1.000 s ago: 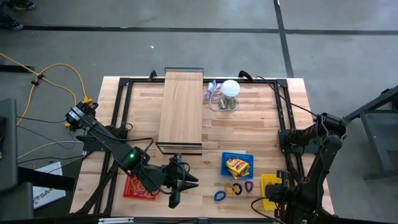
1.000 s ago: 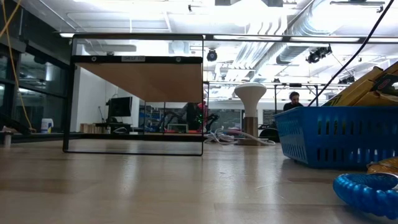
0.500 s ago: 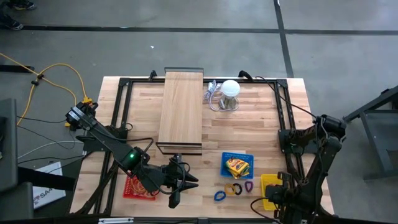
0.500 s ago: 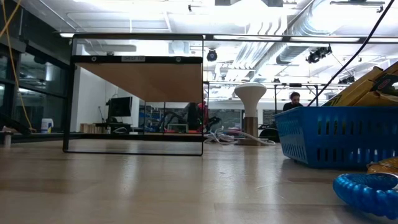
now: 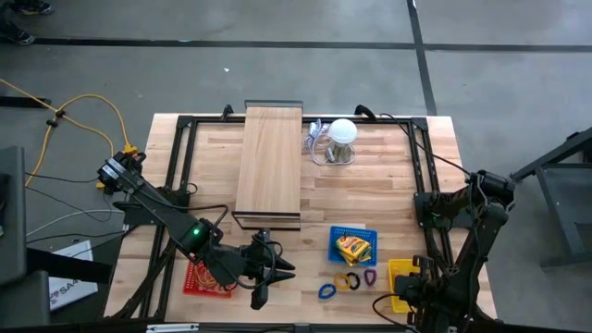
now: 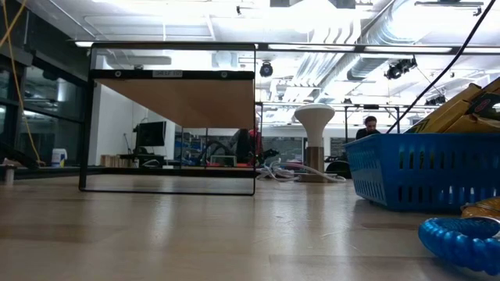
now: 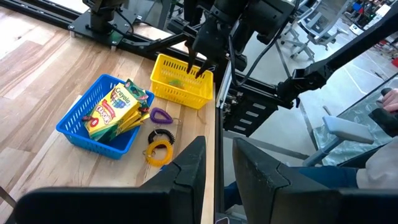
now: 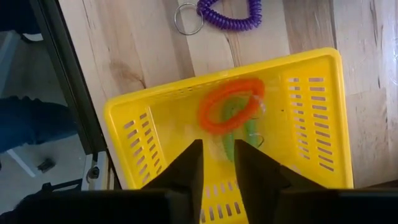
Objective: Pick & Place Office Desk Supplies
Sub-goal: Put the orange spiral keychain into the yellow bin, then put the yellow spiral keychain into the yellow bin
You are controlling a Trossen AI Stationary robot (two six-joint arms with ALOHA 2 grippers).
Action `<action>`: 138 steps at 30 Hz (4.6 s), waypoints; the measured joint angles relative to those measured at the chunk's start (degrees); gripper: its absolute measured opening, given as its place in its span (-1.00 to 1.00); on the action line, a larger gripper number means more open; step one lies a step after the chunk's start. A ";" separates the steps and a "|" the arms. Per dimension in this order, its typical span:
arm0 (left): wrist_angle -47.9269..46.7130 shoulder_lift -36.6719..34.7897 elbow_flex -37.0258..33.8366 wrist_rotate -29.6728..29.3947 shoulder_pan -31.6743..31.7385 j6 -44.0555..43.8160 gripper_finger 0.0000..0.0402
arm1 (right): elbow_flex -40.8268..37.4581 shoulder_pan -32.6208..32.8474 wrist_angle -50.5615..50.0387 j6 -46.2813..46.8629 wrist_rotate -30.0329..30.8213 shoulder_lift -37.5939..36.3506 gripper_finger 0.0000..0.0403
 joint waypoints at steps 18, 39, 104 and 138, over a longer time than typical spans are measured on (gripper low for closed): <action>-0.02 0.00 -0.02 0.00 0.00 0.00 -0.62 | 0.00 0.00 0.28 -0.27 0.07 0.01 -0.46; -0.02 0.00 -0.02 0.00 0.00 0.00 -0.62 | 0.02 -12.41 24.94 -45.36 3.06 0.00 -0.47; -0.01 -0.01 -0.02 0.00 0.00 0.00 -0.62 | 0.04 -23.78 30.18 -56.61 1.76 14.99 -0.47; -0.02 0.00 -0.02 0.00 0.00 0.00 -0.62 | 0.00 -22.75 30.36 -58.79 1.24 11.85 -0.86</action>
